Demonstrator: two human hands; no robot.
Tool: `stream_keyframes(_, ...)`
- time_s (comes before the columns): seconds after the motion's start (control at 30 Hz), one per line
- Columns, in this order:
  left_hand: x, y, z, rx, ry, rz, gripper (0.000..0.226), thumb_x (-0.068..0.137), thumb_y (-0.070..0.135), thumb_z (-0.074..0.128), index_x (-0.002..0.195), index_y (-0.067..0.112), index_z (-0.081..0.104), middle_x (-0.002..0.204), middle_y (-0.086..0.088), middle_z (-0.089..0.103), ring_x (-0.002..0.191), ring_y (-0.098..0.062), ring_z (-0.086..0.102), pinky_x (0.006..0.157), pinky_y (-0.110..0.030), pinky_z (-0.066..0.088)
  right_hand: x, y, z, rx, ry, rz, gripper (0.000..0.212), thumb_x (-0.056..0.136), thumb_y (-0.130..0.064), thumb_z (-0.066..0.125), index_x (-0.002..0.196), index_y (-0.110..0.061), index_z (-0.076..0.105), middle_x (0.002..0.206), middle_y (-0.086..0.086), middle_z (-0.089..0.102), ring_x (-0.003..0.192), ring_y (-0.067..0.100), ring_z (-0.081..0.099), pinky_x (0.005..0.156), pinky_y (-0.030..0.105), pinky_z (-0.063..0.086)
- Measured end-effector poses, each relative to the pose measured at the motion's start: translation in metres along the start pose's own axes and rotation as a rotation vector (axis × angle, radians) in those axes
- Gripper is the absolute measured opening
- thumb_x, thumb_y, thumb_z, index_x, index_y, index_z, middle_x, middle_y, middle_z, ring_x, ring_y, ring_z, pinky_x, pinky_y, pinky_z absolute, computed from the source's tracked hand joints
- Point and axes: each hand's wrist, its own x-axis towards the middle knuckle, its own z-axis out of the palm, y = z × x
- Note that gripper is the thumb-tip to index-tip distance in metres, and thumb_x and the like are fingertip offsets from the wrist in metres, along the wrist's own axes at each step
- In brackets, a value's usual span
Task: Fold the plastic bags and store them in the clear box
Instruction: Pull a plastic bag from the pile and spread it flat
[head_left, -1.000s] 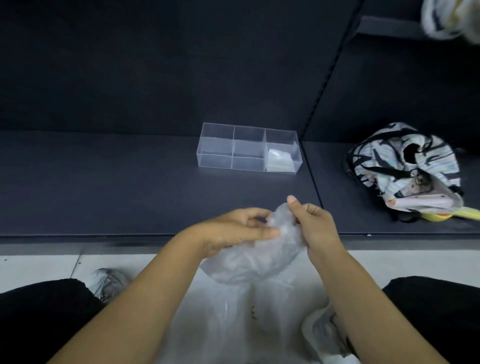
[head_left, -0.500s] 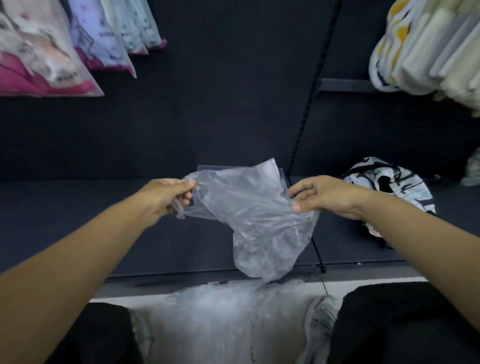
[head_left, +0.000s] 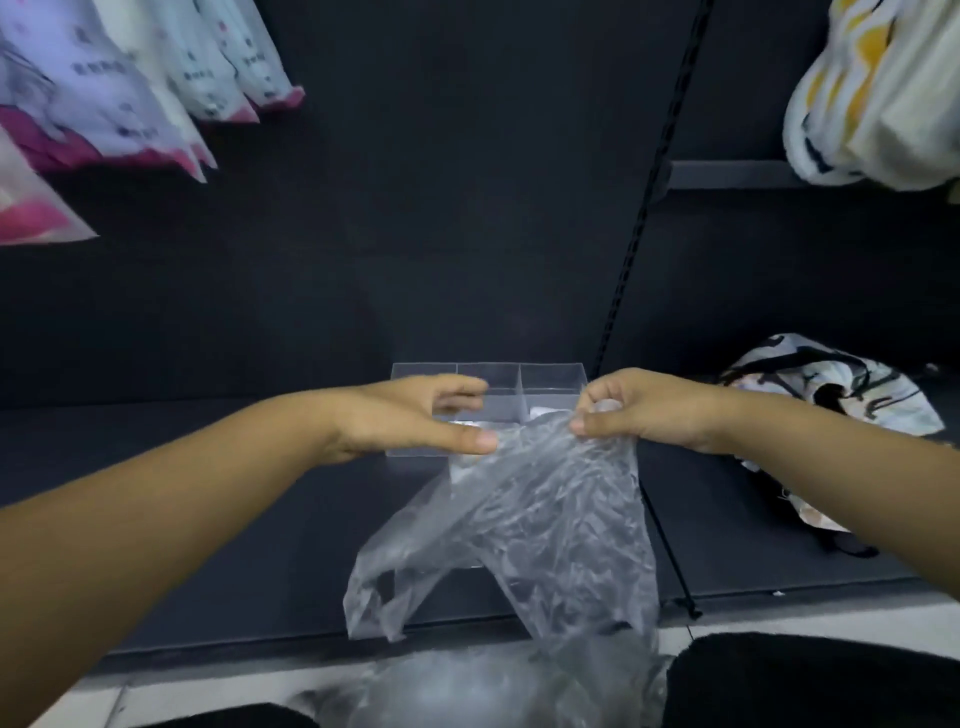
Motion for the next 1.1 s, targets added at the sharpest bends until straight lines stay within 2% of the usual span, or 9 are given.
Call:
stream_keyframes(0.17, 0.065, -0.043, 0.013, -0.015, 0.239, -0.034, 0.015, 0.072, 0.029, 0.082, 0.083, 0.023, 0.074, 0.079, 0.012, 0.074, 0.077, 0.006, 0.065, 0.072, -0.006, 0.046, 0.045, 0.038, 0.015, 0.138, 0.026, -0.013, 0.009, 0.081, -0.031, 0.075, 0.079, -0.023, 0.071, 0.081, 0.003, 0.072, 0.074, 0.015, 0.064, 0.079, 0.034, 0.054)
stream_keyframes(0.3, 0.086, -0.097, 0.010, -0.142, 0.304, -0.159, 0.016, 0.075, 0.030, 0.080, 0.085, 0.020, 0.076, 0.088, 0.009, 0.074, 0.089, -0.001, 0.066, 0.076, -0.012, 0.045, 0.070, 0.084, 0.028, 0.328, 0.122, 0.098, 0.020, 0.076, -0.019, 0.079, 0.093, -0.013, 0.072, 0.082, 0.004, 0.071, 0.074, 0.016, 0.061, 0.078, 0.028, 0.052)
stream_keyframes(0.4, 0.090, -0.134, 0.019, -0.212, 0.302, -0.247, 0.016, 0.078, 0.029, 0.078, 0.089, 0.018, 0.075, 0.087, 0.005, 0.075, 0.080, -0.005, 0.067, 0.059, -0.008, 0.047, 0.084, 0.115, 0.044, 0.431, 0.228, 0.198, 0.016, 0.079, -0.016, 0.077, 0.092, -0.012, 0.071, 0.091, 0.007, 0.072, 0.084, 0.020, 0.065, 0.092, 0.038, 0.051)
stream_keyframes(0.5, 0.091, -0.170, 0.039, -0.297, 0.365, -0.324, 0.012, 0.083, 0.021, 0.073, 0.088, 0.009, 0.072, 0.077, -0.002, 0.071, 0.063, -0.007, 0.062, 0.048, -0.011, 0.045, 0.097, 0.133, 0.057, 0.455, 0.312, 0.296, 0.027, 0.089, -0.041, 0.063, 0.098, -0.016, 0.070, 0.098, 0.008, 0.070, 0.086, 0.022, 0.063, 0.083, 0.038, 0.051)
stream_keyframes(0.67, 0.082, -0.211, 0.070, -0.401, 0.539, -0.350, 0.012, 0.087, 0.017, 0.069, 0.078, 0.009, 0.069, 0.065, -0.007, 0.069, 0.053, -0.021, 0.062, 0.058, -0.026, 0.049, 0.089, 0.157, 0.057, 0.490, -0.094, 0.478, 0.094, 0.060, -0.090, 0.046, 0.127, -0.025, 0.058, 0.123, 0.002, 0.065, 0.117, 0.021, 0.059, 0.104, 0.043, 0.041)
stream_keyframes(0.77, 0.073, -0.220, 0.079, -0.381, 0.608, -0.310, 0.012, 0.088, 0.015, 0.068, 0.077, 0.010, 0.068, 0.063, -0.013, 0.069, 0.046, -0.020, 0.062, 0.058, -0.029, 0.049, 0.077, 0.157, 0.066, 0.311, -0.109, 0.422, 0.073, 0.063, -0.074, 0.065, 0.120, -0.030, 0.061, 0.110, -0.009, 0.071, 0.103, 0.008, 0.066, 0.089, 0.027, 0.049)
stream_keyframes(0.93, 0.056, -0.224, 0.087, -0.396, 0.624, -0.351, 0.012, 0.084, 0.015, 0.072, 0.074, 0.010, 0.068, 0.060, 0.000, 0.069, 0.052, -0.007, 0.062, 0.049, -0.015, 0.048, 0.076, 0.174, 0.094, 0.189, 0.302, 0.360, 0.007, 0.087, -0.015, 0.069, 0.082, -0.010, 0.070, 0.069, 0.002, 0.069, 0.066, 0.008, 0.064, 0.061, 0.016, 0.049)
stream_keyframes(1.0, 0.046, -0.232, 0.088, -0.289, 0.527, -0.441, 0.012, 0.079, 0.016, 0.076, 0.072, 0.011, 0.069, 0.060, 0.001, 0.067, 0.052, -0.007, 0.059, 0.049, -0.015, 0.044, 0.076, 0.181, 0.096, 0.133, 0.408, 0.344, 0.013, 0.088, -0.013, 0.068, 0.075, -0.012, 0.069, 0.061, -0.001, 0.064, 0.055, 0.004, 0.059, 0.059, 0.016, 0.046)
stream_keyframes(1.1, 0.036, -0.235, 0.085, -0.259, 0.174, -0.501, 0.013, 0.077, 0.014, 0.078, 0.079, 0.009, 0.066, 0.061, -0.001, 0.064, 0.053, -0.007, 0.054, 0.051, -0.017, 0.041, 0.078, 0.184, 0.095, 0.125, 0.473, 0.275, 0.010, 0.091, -0.022, 0.063, 0.083, -0.018, 0.066, 0.076, 0.004, 0.068, 0.070, 0.011, 0.062, 0.071, 0.027, 0.047)
